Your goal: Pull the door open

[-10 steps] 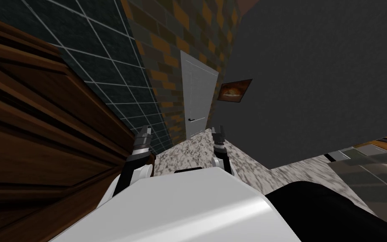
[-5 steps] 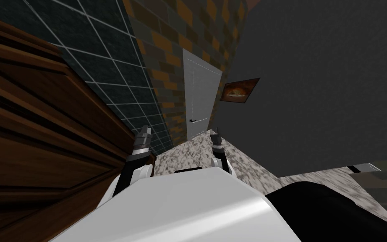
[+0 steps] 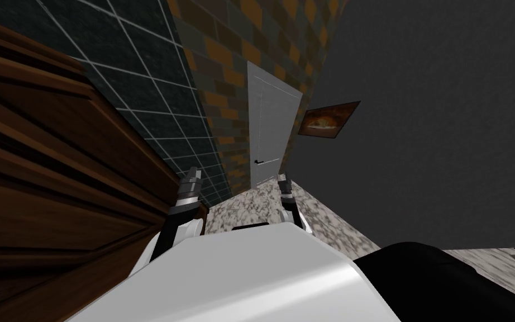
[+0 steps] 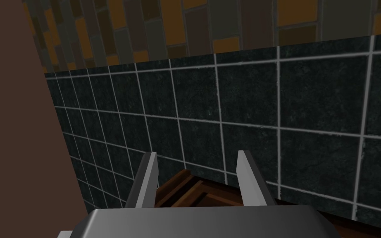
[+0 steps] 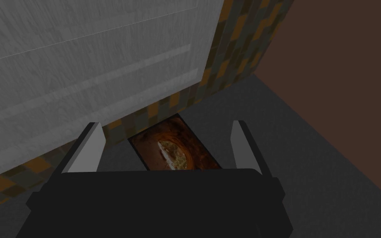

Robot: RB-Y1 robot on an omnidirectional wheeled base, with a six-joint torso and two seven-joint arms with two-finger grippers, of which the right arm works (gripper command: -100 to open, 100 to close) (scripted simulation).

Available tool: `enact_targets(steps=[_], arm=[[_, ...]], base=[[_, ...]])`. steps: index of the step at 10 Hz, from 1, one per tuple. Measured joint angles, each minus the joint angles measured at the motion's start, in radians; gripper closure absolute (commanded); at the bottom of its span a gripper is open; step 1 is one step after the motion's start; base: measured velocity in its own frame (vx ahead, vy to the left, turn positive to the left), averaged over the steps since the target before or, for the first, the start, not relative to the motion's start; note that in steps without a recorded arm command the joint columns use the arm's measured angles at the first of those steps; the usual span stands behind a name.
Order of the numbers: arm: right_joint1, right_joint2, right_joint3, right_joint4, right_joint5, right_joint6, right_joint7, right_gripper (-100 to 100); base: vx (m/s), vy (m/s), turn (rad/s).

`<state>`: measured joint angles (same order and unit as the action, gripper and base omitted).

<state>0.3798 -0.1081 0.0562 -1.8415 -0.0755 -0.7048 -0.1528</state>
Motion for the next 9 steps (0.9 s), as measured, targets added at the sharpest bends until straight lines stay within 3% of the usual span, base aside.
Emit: enact_targets(steps=[9], arm=[[-0.066,-0.051,0.008,0.228,0.000,-0.036,-0.026,-100]], base=[[0.083,-0.017,0.089]])
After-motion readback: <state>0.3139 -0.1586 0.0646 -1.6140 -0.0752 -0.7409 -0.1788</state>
